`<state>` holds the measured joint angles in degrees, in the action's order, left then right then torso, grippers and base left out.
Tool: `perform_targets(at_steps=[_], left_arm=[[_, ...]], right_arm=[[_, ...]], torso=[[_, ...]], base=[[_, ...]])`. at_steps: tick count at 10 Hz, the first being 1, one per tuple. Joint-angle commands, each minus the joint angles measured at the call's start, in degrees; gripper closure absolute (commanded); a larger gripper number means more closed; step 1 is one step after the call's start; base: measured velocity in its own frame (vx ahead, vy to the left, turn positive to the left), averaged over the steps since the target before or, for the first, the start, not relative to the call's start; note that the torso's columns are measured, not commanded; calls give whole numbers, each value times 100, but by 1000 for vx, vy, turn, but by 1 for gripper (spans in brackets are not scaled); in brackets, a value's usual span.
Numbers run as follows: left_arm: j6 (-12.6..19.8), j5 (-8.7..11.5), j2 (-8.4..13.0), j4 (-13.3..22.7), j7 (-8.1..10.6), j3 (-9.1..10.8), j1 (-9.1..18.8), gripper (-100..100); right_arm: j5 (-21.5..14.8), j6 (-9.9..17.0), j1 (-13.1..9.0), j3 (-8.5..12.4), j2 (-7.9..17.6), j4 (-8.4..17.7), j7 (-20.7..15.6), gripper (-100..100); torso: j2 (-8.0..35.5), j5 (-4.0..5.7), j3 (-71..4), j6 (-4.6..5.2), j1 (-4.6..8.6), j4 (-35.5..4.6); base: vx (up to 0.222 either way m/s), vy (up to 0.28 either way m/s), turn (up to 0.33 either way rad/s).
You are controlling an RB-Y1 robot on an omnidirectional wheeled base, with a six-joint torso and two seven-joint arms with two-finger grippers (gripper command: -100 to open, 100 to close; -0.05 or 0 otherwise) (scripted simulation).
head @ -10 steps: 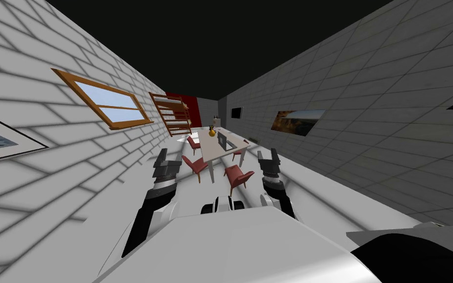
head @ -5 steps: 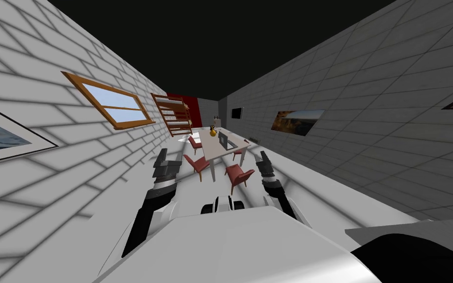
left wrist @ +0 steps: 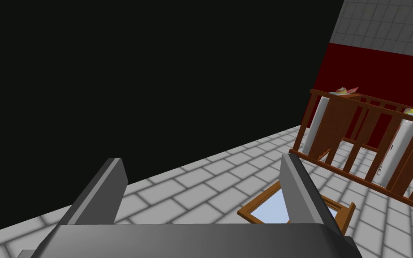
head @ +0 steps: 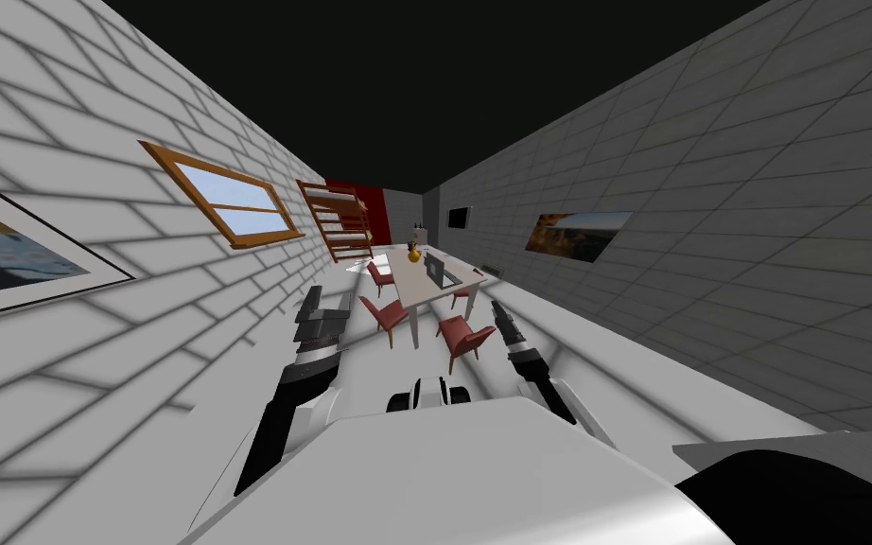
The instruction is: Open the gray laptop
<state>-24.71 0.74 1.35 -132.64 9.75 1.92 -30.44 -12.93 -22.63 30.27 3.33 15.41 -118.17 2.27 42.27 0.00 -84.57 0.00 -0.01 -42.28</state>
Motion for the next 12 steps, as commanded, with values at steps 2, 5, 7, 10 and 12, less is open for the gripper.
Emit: perform_targets(at_steps=[2, 5, 7, 10, 12], left_arm=[[0, 0, 0, 0, 0, 0, 0, 0], [0, 0, 0, 0, 0, 0, 0, 0], [0, 0, 0, 0, 0, 0, 0, 0], [0, 0, 0, 0, 0, 0, -1, 0], [0, 0, 0, 0, 0, 0, -1, 0]], right_arm=[[-414, 439, -62, 140, 300, 347, -247, -100], [-850, 839, -102, 287, 632, 704, -525, -100], [-1120, 1068, -134, 380, 871, 910, -714, -100], [-1503, 1356, -197, 518, 1247, 1179, -1012, -100], [-1757, 1520, -256, 613, 1497, 1339, -1228, -100]], torso=[[0, 2, 0, 0, 11, 0], [-1, -2, -1, 0, -6, 0], [2, -2, 0, 0, -8, 0], [-5, 2, -3, 0, 5, 1], [1, 0, 0, 0, 3, 0]], base=[[-4, 44, 29], [-1, 69, 56], [11, 98, 65], [41, 89, 82], [41, 85, 93]])
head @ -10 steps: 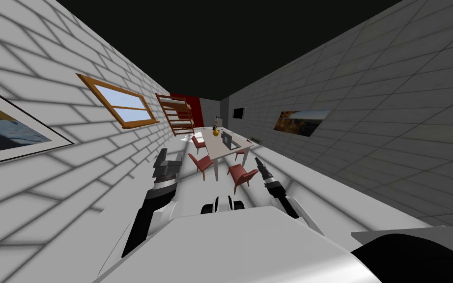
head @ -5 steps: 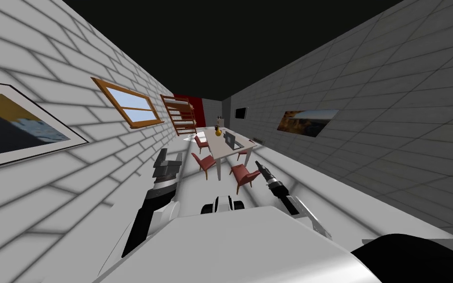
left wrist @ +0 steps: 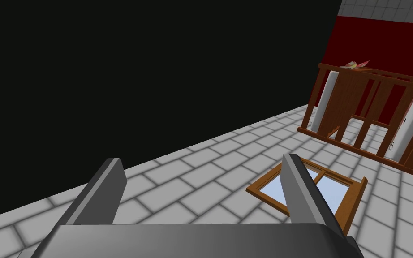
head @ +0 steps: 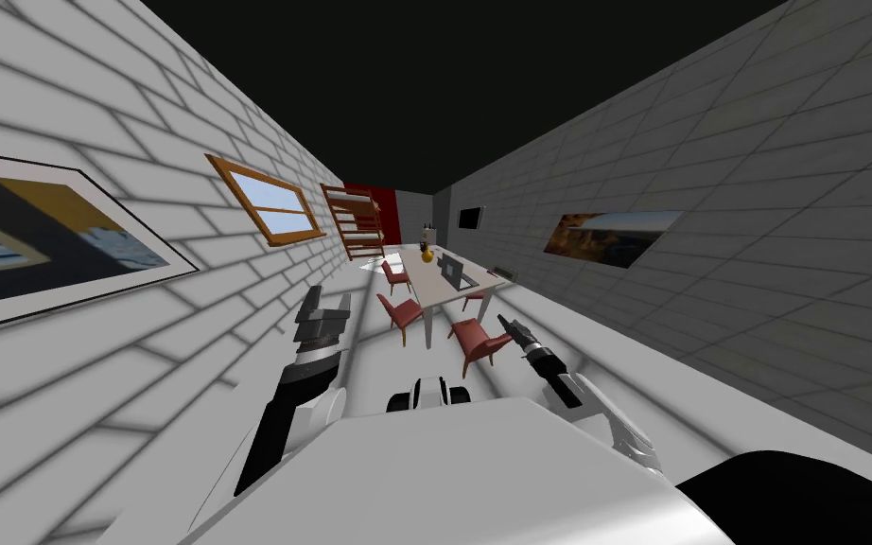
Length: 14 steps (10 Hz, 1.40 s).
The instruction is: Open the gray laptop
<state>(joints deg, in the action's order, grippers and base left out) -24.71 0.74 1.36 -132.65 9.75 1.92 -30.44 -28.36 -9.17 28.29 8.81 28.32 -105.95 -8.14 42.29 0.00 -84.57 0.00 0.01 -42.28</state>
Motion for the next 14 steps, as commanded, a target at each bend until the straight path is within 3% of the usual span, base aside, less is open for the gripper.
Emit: perform_targets(at_steps=[1, 14], left_arm=[[0, 0, 0, 0, 0, 0, 0, 0], [0, 0, 0, 0, 0, 0, -1, 0]], right_arm=[[-344, 249, -93, 115, 334, 190, -301, -100], [-2097, 983, -701, 819, 1967, 849, -1908, -100]], torso=[[1, 0, 2, 0, -1, -1], [6, 2, 5, 1, 2, -2]], base=[[65, 108, 112], [147, 110, 121]])
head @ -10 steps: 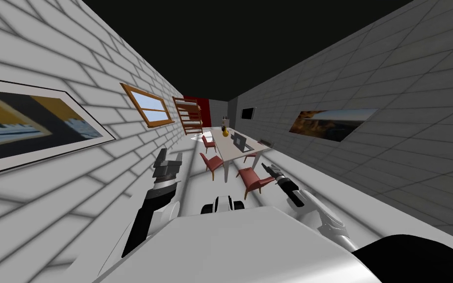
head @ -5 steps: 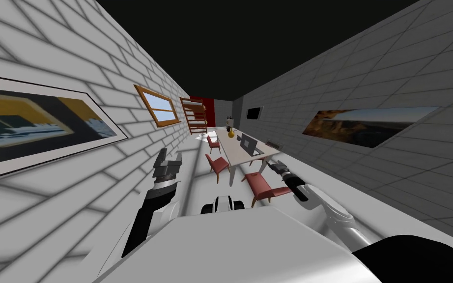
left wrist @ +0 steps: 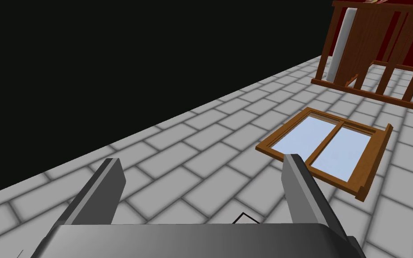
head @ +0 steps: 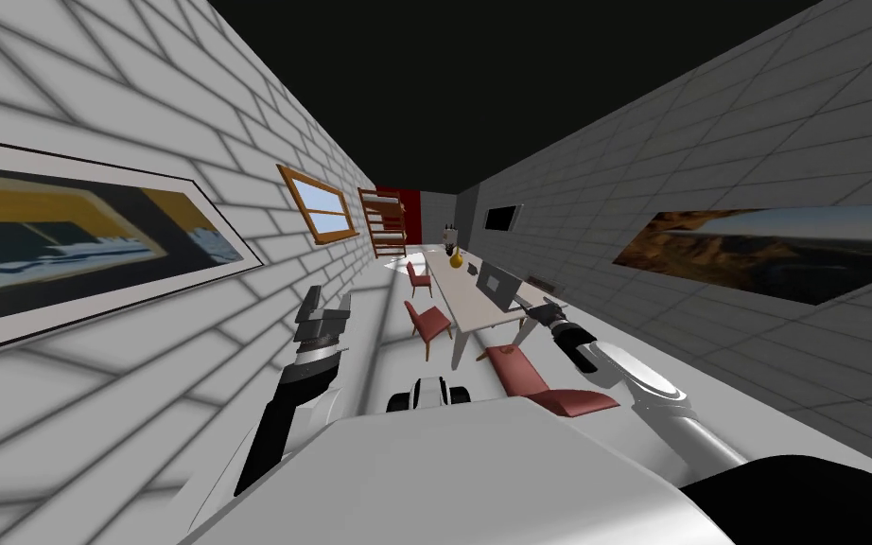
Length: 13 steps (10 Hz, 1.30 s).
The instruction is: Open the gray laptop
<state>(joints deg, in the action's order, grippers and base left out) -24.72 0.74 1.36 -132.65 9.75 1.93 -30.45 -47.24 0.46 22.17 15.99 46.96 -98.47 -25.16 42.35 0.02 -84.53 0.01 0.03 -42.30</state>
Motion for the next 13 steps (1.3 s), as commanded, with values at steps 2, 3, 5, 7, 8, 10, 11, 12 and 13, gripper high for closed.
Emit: perform_targets(at_steps=[2, 3, 5, 7, 8, 10, 11, 12, 13], left_arm=[[0, 0, 0, 0, 0, 0, 0, 0], [0, 0, 0, 0, 0, 0, 0, 0], [0, 0, 0, 0, 0, 0, 1, 0], [0, 0, 1, 0, 0, 1, 1, 0], [0, 0, 1, 0, 0, 1, 2, 0], [0, 0, 1, 0, 0, 1, 2, 0], [0, 0, 1, 0, 0, 1, 1, 0], [0, 0, 1, 0, 0, 1, 1, 0], [0, 0, 1, 0, 0, 1, 1, 0]], right_arm=[[-377, 77, -160, 172, 233, 157, -364, -100], [-478, 108, -203, 214, 296, 187, -459, -100], [-400, 114, -142, 201, 306, 133, -389, -100], [-215, 77, -122, 188, 461, 235, -215, 100], [-32, 31, -98, 161, 612, 335, -43, 100], [312, -60, -50, 106, 913, 533, 283, 100], [486, -105, -26, 79, 1064, 632, 448, 100], [680, -151, -2, 51, 1214, 731, 629, 100], [864, -197, 22, 24, 1365, 831, 805, 100]], torso=[[-8, 0, -6, -1, 3, 3], [9, -1, 4, 0, -2, -2], [19, 0, 11, 3, 6, -5], [5, 7, 5, -9, 4, 3], [-9, 0, -7, -6, 2, 6], [-19, 2, -13, 1, 10, 9], [-20, 5, -13, -2, 13, 10], [-21, 5, -13, -6, 11, 10], [-25, 7, -15, -12, 6, 11]], base=[[140, 63, 91], [99, 71, 81], [30, 19, 8], [3, -7, 3], [1, -28, 38], [-4, -36, 30], [-5, -40, 26], [-3, -43, 20], [1, -38, 37]])
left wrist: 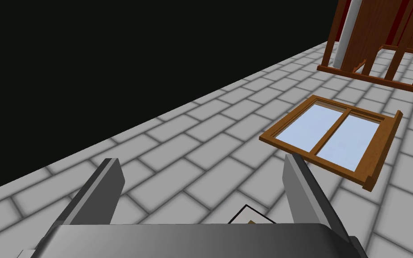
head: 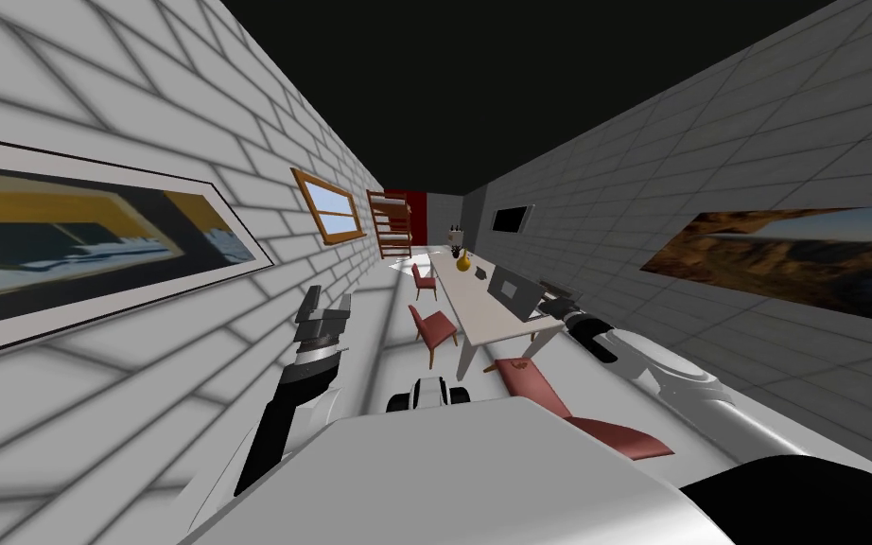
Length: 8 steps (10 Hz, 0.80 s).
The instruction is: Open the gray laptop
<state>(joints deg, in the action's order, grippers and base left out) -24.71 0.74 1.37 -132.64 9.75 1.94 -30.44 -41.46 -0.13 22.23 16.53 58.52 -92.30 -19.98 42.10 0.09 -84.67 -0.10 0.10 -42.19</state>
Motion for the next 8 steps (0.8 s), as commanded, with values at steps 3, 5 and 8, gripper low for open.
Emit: perform_targets(at_steps=[3, 5, 8], left_arm=[[0, 0, 0, 0, 0, 0, 0, 0], [0, 0, 0, 0, 0, 0, 0, 0], [0, 0, 0, 0, 0, 0, 0, 0]], right_arm=[[675, -229, 64, -85, 510, 412, 642, 100], [754, -263, 80, -84, 577, 458, 705, 100], [401, -104, 20, -71, 473, 225, 405, -100]], torso=[[-5, 2, -4, 6, 8, 1], [-2, 2, -1, 4, 7, 0], [16, -6, 9, 6, -1, -8]], base=[[1, -30, 27], [0, -15, 3], [-22, -46, 33]])
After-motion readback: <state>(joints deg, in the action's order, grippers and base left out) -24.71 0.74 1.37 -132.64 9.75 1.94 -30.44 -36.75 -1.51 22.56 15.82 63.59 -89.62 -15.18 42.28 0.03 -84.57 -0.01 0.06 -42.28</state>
